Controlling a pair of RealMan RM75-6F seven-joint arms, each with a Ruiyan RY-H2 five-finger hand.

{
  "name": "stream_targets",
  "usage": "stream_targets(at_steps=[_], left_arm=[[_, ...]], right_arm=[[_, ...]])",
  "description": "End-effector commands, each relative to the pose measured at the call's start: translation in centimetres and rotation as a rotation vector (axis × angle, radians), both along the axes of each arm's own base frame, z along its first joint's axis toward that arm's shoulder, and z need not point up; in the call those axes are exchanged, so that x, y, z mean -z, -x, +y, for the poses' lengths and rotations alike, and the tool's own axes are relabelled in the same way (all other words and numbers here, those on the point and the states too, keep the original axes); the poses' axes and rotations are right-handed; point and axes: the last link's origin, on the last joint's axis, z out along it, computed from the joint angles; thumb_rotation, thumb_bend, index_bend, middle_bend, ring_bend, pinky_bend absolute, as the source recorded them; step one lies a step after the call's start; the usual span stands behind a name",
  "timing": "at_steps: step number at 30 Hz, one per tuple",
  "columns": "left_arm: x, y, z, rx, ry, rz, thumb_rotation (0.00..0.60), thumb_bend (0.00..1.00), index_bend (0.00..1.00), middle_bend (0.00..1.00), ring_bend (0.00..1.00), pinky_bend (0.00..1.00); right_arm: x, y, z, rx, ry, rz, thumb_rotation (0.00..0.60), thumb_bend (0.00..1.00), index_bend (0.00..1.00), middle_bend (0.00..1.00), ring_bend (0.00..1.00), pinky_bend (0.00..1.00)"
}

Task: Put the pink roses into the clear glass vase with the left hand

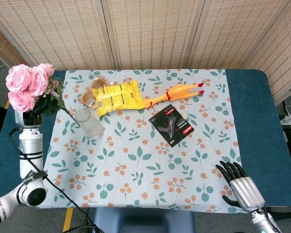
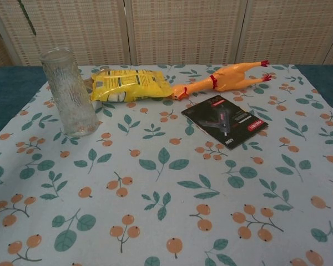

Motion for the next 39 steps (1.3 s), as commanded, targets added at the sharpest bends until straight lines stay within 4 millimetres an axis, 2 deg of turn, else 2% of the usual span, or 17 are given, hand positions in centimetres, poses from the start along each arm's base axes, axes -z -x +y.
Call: stream_targets(at_steps=[1,9,14,24,27,29,32,34,35,39], left_arm=[[0.1,-1.4,2.5,-0.024,-0.038,0.032,0.6,0.74,0.75,0.8,0.51,0.2],[2.1,-1.4,4.1,-0.042,-0.105,0.146,0.6,0.74,0.75,0.79,0.51,0.2],[3.7,-0.2,4.1,-0.045,-0.123,0.217,0.6,0.74,0.75,0.79,0.51,0.2],[6.9,1.8,4.3,-0.063,-0.074,0.229,0.6,0.73,0.75,0.79,0.5,0.2],[8.1,2.4,4.0,-0.058,-0.062,0.242,0.6,0.7,0.73,0.76,0.49,0.2],[8.8,2.6,3.7,-0.039,-0.059,0.27,0.6,0.65,0.62,0.67,0.45,0.2],[9.8,3.0,3.3,-0.009,-0.054,0.323,0.6,0.55,0.21,0.4,0.29,0.18],[10.4,3.2,3.3,0.0,-0.034,0.333,0.6,0.49,0.04,0.25,0.18,0.13],[10.6,3.3,3.2,0.003,-0.023,0.329,0.6,0.47,0.0,0.19,0.13,0.11],[11.8,3.9,2.7,0.023,0.025,0.369,0.6,0.43,0.0,0.05,0.02,0.06]], right_arm=[[-0.2,0.0,-0.2,0.004,0.012,-0.004,0.6,0.14,0.0,0.0,0.0,0.0],[-0.7,0.1,-0.2,0.008,0.025,-0.008,0.6,0.14,0.0,0.0,0.0,0.0],[-0.8,0.1,-0.1,0.007,0.028,-0.01,0.6,0.14,0.0,0.0,0.0,0.0],[-0.8,0.1,-0.2,0.012,0.027,-0.008,0.6,0.14,0.0,0.0,0.0,0.0],[-0.7,0.2,-0.2,0.012,0.026,-0.007,0.6,0.14,0.0,0.0,0.0,0.0],[-0.7,0.1,-0.3,0.012,0.027,-0.007,0.6,0.14,0.0,0.0,0.0,0.0],[-0.8,0.2,-0.3,0.014,0.03,-0.008,0.6,0.14,0.0,0.0,0.0,0.0],[-0.9,0.2,-0.3,0.014,0.034,-0.009,0.6,0.14,0.0,0.0,0.0,0.0],[-0.9,0.1,-0.3,0.013,0.035,-0.01,0.6,0.14,0.0,0.0,0.0,0.0],[-1.0,0.1,-0.2,0.009,0.038,-0.014,0.6,0.14,0.0,0.0,0.0,0.0]])
